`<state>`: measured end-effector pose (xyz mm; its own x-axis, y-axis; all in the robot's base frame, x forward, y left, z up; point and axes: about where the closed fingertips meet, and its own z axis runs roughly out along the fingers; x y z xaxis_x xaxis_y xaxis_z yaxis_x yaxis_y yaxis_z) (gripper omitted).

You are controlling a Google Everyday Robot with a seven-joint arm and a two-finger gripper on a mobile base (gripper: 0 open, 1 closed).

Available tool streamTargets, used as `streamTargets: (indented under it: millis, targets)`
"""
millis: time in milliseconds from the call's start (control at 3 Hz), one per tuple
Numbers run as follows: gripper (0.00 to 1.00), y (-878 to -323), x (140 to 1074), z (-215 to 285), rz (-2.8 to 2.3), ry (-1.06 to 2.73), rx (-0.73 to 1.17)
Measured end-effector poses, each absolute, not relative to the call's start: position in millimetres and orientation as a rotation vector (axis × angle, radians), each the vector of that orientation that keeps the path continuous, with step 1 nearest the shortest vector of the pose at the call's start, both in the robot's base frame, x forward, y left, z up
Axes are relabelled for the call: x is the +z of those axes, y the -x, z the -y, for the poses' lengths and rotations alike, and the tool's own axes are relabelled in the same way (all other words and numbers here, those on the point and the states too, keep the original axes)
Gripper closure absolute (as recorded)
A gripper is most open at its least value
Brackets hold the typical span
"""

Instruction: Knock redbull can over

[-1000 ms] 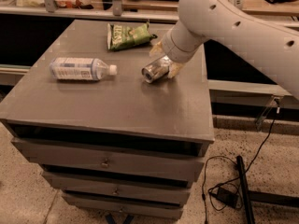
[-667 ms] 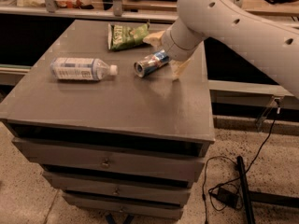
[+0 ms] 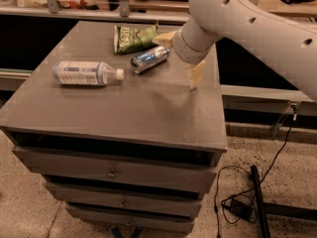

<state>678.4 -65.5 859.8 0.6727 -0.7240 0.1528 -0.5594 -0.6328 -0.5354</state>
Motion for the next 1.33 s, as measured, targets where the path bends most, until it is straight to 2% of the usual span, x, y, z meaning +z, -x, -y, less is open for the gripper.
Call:
streamTargets:
  millis: [667, 1333]
  targets:
    - [0.0, -721, 922, 53, -1.07, 2.185, -0.577]
    - [0.0, -746, 944, 66, -1.173, 2.056, -0.587]
